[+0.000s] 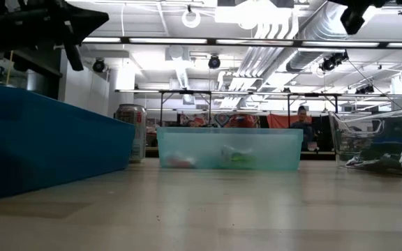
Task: Organize candy in baskets
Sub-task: Return to Home Position
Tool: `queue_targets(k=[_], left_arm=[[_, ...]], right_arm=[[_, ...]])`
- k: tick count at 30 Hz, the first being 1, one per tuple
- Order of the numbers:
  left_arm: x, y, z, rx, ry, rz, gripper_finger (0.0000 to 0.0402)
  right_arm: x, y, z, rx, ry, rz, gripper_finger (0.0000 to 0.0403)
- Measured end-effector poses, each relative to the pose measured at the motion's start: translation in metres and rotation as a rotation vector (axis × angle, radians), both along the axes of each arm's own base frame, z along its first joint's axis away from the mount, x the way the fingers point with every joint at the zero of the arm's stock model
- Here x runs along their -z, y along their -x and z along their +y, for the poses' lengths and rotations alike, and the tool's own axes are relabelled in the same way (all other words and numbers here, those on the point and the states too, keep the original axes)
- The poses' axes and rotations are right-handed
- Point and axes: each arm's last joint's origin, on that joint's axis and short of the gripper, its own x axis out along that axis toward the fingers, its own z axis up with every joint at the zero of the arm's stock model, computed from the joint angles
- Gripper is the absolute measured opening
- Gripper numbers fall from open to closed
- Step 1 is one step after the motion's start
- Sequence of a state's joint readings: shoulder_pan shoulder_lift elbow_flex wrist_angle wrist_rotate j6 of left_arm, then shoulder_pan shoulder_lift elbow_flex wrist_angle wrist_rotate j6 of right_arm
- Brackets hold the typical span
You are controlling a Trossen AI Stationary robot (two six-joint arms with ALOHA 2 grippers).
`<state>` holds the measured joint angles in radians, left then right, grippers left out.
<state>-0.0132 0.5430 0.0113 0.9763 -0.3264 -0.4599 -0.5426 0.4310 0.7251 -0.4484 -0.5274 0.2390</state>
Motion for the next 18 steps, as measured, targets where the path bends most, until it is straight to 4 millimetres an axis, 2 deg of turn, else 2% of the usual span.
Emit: queue_targets(k=[4, 9, 18], left_arm=[[0.001, 0.0, 0.0, 0.0, 0.0, 0.011, 0.0], [0.001, -0.001, 0.0, 0.0, 0.0, 0.015, 0.0], [0.002, 0.0, 0.0, 0.001, -0.001, 0.02, 0.0]], right_arm=[[0.023, -0.008, -0.005, 0.028, -0.02, -0.177, 0.0], [0.047, -0.017, -0.011, 0.075, -0.003, -0.312, 0.0], [0.073, -0.028, 0.001, 0.049, -0.055, -0.291, 0.0]])
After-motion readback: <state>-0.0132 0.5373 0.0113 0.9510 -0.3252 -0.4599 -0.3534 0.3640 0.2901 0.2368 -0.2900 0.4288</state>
